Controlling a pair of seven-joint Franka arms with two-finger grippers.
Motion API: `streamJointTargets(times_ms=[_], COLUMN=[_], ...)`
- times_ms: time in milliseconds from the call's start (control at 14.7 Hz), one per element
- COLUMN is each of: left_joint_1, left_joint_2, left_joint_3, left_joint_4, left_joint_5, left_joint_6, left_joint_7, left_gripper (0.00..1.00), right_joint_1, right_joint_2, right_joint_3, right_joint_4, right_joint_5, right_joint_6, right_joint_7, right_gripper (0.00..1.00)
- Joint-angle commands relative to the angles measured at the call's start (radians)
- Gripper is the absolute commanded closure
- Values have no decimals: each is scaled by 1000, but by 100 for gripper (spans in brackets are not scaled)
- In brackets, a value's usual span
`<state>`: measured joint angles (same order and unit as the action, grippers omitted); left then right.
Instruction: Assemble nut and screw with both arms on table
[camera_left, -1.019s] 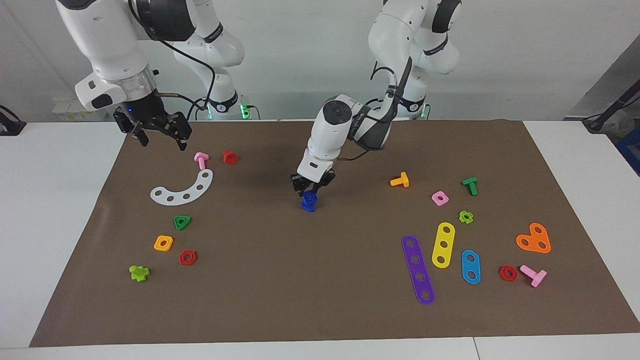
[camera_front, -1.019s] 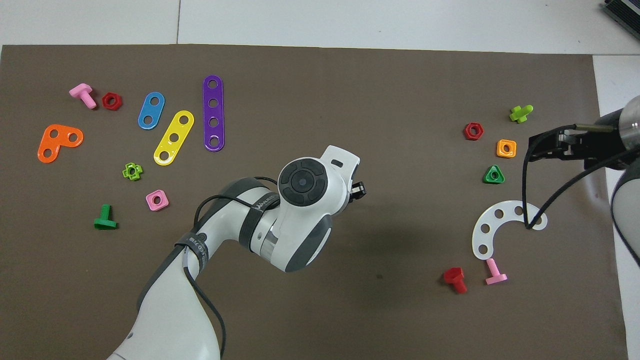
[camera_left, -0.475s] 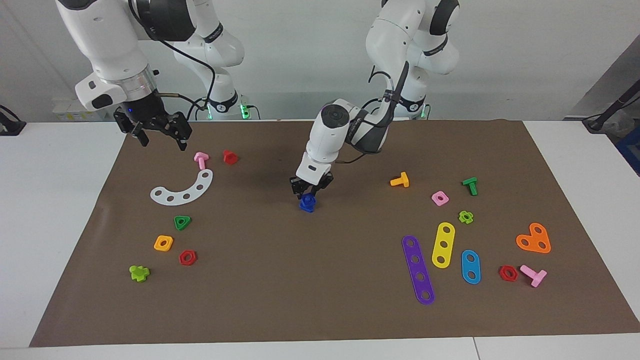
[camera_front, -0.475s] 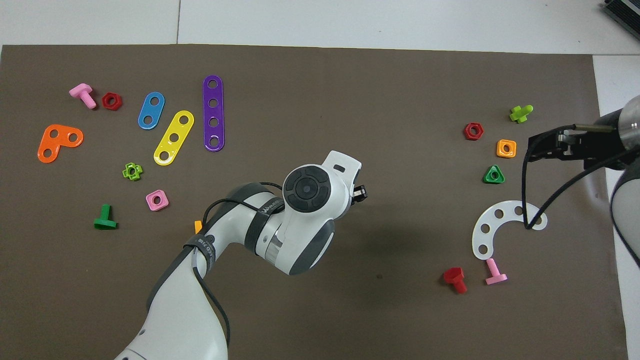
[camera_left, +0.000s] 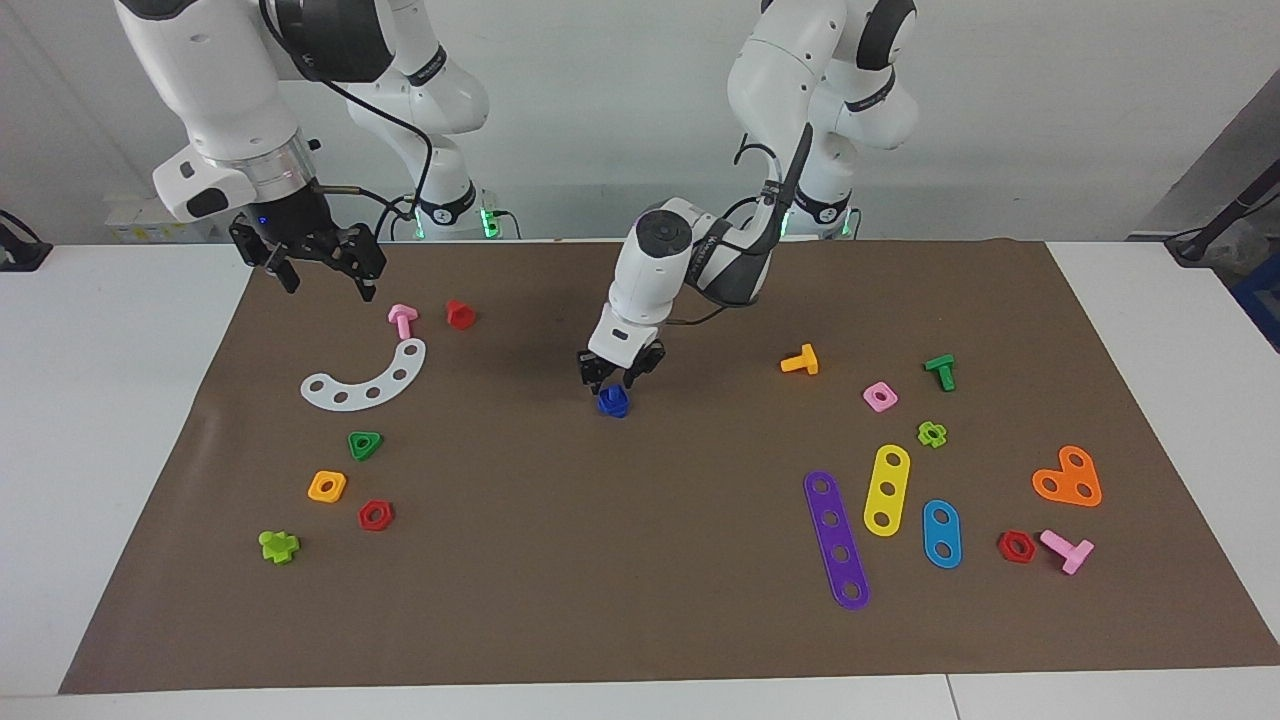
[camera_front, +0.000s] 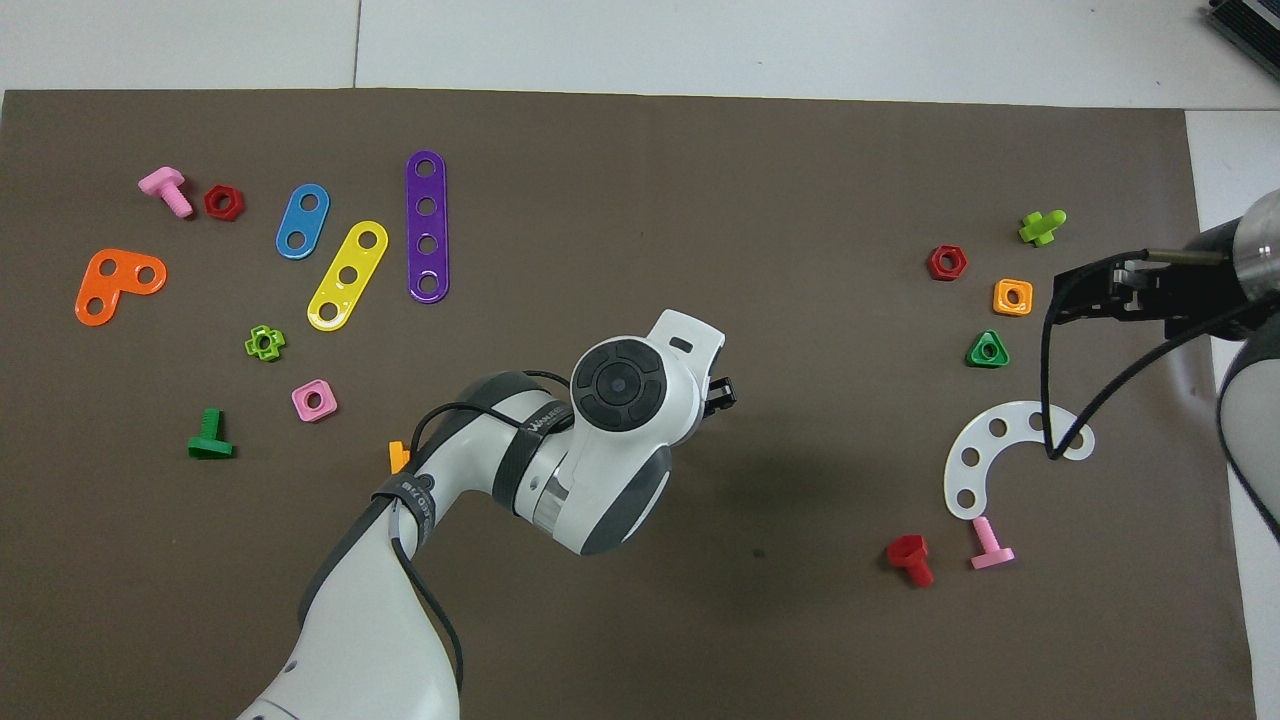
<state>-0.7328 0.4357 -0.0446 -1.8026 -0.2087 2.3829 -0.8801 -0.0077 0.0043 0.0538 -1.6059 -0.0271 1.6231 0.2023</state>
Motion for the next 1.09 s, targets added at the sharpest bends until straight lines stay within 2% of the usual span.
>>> streamJointTargets(times_ms=[0, 204, 340, 815, 1019], left_joint_1=[3, 58, 123, 380, 492], left_joint_2=[-9, -14, -40, -250, -340], left_joint_3=[20, 26, 25, 23, 25], left_joint_4=[3, 52, 63, 51, 51], left_joint_5=[-3, 14, 67, 63, 64], left_joint_6=[-29, -169, -244, -542, -755], left_joint_7=[-7, 1, 19, 401, 599], left_gripper=[0, 0, 0, 0, 0], right_joint_1=[-11, -11, -9, -6, -3], right_joint_2=[-17, -17, -17, -18, -24], right_joint_3=[6, 6, 6, 6, 8], right_joint_4=[-19, -19, -19, -20, -32], right_joint_5=[18, 18, 18, 9, 7], right_joint_6=[0, 0, 0, -2, -2], right_joint_7=[-21, -20, -20, -20, -17], right_gripper=[0, 0, 0, 0, 0])
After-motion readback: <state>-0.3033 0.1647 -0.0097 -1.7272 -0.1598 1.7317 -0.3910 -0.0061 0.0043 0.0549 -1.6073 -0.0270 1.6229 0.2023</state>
